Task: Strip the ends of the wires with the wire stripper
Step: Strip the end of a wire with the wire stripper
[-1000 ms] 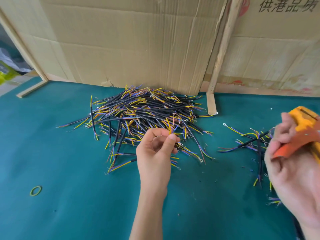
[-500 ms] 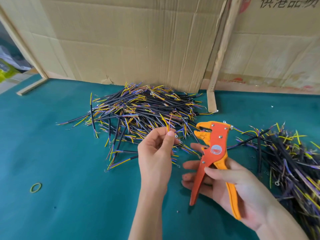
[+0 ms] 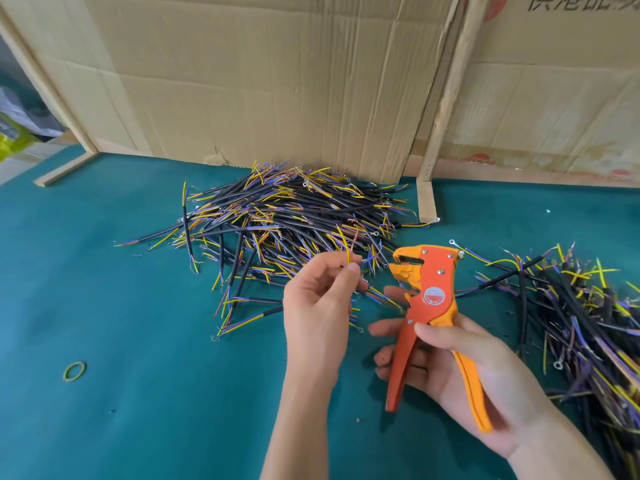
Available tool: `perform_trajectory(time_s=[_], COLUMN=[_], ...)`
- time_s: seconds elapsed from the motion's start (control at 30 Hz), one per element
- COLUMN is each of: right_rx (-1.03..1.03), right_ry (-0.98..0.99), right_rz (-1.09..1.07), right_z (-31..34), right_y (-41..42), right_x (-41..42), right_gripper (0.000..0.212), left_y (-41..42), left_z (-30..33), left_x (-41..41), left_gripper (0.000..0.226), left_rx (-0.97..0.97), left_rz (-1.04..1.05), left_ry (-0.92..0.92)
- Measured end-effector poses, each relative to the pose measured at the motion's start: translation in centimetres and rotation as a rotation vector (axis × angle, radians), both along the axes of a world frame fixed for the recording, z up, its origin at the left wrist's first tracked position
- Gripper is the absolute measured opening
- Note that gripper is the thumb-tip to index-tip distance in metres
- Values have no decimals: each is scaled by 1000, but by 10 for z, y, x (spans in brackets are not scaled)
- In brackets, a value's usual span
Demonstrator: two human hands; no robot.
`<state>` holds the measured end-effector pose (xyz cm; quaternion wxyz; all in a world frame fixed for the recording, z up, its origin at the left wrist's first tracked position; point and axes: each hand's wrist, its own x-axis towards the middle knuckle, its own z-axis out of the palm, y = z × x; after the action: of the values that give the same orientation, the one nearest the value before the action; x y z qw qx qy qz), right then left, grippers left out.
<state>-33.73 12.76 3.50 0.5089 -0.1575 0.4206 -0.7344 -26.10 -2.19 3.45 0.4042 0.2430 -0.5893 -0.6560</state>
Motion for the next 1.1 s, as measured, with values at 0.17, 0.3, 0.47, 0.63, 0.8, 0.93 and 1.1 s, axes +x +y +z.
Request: perform_trajectory(time_s=[0.17,0.3,0.47,0.63,0.8,0.93,1.1], right_rx=[-28,-28,51,34,36,43,77], right_ry=[-48,-44,-6,87,88,55,70], right_rz=[-29,43,75,152,172,135,119], right_z=[3,3,6,9,11,11,11], right_y=[3,7,5,11,8,6,5], right_x=[-4,-6,-5,-4,0,2,3], right_gripper=[51,55,64,51,50,49,48], left_y=[2,5,7,5,5,4,3], left_z=[0,-1,0,-2,-3,-3,-2], left_x=[-1,-3,-2,0,-1,-1,0], left_gripper=[27,24,20,18,18,18,18], left_rx=[-100,-258,-425,-517,-597,-618,-611], left_rz=[51,91,137,193,222,240,241], left_ry=[-56,-137,-202,-223,-238,-231,-229])
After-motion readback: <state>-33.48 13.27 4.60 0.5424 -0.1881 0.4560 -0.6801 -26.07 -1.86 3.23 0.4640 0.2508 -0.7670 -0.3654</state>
